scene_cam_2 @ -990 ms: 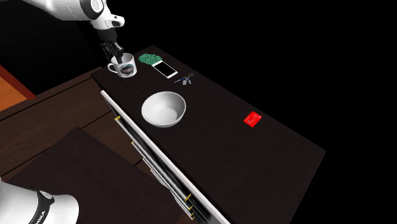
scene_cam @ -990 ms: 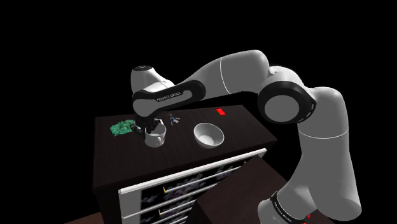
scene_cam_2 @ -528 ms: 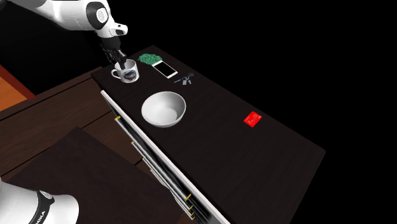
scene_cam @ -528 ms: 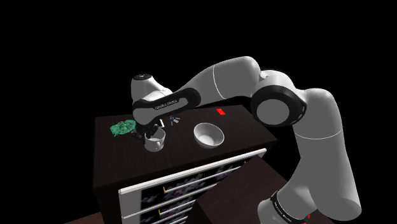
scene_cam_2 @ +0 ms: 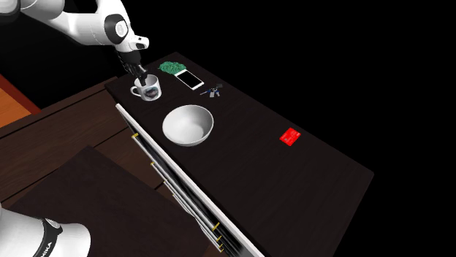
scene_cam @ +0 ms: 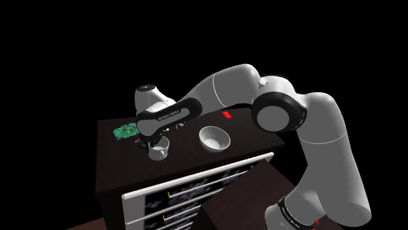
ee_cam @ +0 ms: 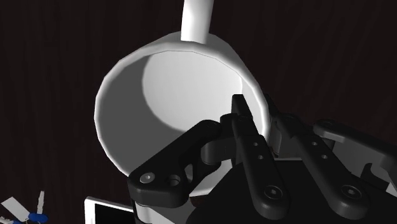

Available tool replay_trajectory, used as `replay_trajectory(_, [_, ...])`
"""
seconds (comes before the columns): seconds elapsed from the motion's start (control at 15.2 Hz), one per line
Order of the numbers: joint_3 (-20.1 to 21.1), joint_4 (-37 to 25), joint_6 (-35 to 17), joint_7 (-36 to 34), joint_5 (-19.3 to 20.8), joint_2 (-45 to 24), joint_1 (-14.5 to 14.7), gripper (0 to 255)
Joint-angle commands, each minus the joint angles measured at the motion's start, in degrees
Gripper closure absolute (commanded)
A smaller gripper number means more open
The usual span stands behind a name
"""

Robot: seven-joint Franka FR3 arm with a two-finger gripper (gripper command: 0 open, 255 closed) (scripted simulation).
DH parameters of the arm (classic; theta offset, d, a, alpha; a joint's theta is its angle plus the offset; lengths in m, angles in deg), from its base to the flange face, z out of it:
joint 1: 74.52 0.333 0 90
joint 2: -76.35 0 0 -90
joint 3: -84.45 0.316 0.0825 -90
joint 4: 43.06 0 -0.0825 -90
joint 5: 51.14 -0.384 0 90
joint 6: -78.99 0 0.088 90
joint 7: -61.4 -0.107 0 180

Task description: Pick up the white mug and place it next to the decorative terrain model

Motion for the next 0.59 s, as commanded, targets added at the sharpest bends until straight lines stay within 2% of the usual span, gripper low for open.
replay_trajectory(0.0, [0.0, -0.06, -0.09, -0.01, 0.0, -0.12, 0.0, 255])
replay_trajectory(0.33, [0.0, -0.06, -0.09, -0.01, 0.0, -0.12, 0.0, 255])
replay_trajectory(0.4, [0.0, -0.07, -0.09, -0.01, 0.0, -0.12, 0.0, 0])
replay_trajectory(0.53, [0.0, -0.07, -0.09, -0.01, 0.0, -0.13, 0.0, 0])
